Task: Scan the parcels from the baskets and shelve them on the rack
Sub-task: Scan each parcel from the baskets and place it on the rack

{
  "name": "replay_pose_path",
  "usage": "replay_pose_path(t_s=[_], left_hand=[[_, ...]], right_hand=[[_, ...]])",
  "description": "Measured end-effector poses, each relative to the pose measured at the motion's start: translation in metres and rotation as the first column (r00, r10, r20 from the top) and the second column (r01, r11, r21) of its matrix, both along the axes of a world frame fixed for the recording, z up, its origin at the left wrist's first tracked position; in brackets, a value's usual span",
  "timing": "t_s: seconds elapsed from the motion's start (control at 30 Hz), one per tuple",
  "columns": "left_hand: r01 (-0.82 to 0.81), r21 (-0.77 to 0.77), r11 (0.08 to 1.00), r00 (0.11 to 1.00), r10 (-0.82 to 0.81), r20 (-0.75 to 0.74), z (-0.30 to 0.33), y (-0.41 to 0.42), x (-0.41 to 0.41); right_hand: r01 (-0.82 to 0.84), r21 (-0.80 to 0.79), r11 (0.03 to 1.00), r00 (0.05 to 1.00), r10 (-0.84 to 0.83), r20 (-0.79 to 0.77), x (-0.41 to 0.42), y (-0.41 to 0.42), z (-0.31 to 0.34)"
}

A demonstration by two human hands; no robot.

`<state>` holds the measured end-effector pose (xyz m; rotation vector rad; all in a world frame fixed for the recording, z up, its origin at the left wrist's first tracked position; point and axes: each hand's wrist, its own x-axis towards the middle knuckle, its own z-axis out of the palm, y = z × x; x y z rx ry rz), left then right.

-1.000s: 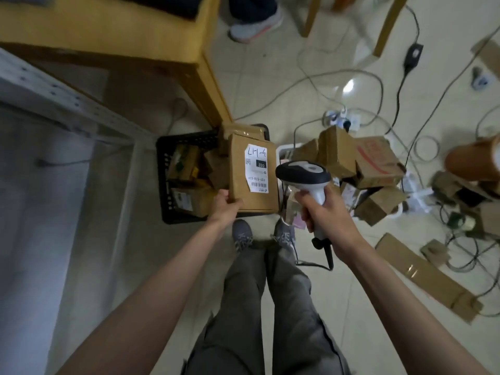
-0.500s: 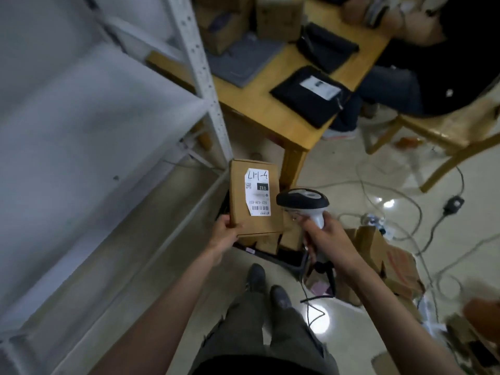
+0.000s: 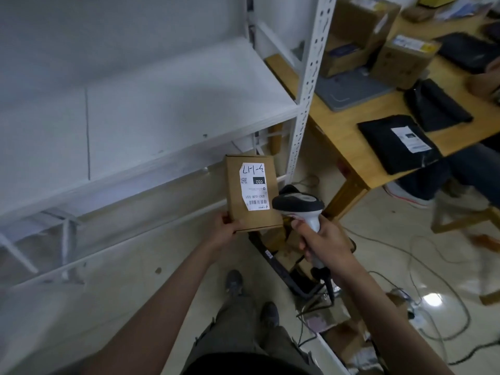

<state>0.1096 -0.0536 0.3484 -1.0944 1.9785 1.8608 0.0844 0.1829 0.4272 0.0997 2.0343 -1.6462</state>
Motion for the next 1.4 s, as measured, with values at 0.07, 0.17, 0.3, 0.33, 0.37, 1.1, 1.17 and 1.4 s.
replay_pose_path(t_s=[0.07,0.17,0.3,0.33,0.37,1.1,1.17,1.4], left_hand=[[-0.042,0.014,0.999,0.999,0.042,-0.001,-0.001,0.004,0.009],[-0.089,0.056,0.994,0.996,0.090,-0.007,0.002,0.012,0.017],[-0.125,0.137,0.983,0.991,0.131,-0.037,0.011,0.016,0.022],[-0.135,0.154,0.979,0.989,0.143,-0.045,0.014,0.015,0.024],[-0.142,0.164,0.976,0.987,0.152,-0.052,0.017,0.014,0.027],[-0.438,0.172,0.883,0.858,0.467,-0.215,0.070,-0.167,0.132],[-0.465,0.175,0.868,0.841,0.495,-0.221,0.074,-0.192,0.146],[-0.532,0.210,0.821,0.789,0.570,-0.230,0.086,-0.273,0.189]], right_hand=[[-0.026,0.020,0.999,1.000,0.026,0.004,0.006,0.003,0.001],[-0.082,0.056,0.995,0.996,0.084,-0.035,0.015,0.009,0.003],[-0.142,0.075,0.987,0.987,0.147,-0.059,0.025,0.013,0.011],[-0.150,0.077,0.986,0.986,0.154,-0.062,0.027,0.012,0.014],[-0.150,0.068,0.986,0.986,0.154,-0.059,0.029,0.011,0.017],[-0.455,-0.085,0.887,0.884,0.437,-0.165,0.035,-0.200,0.065],[-0.469,-0.101,0.877,0.877,0.450,-0.170,0.040,-0.227,0.068],[-0.512,-0.078,0.855,0.852,0.494,-0.173,0.059,-0.312,0.069]])
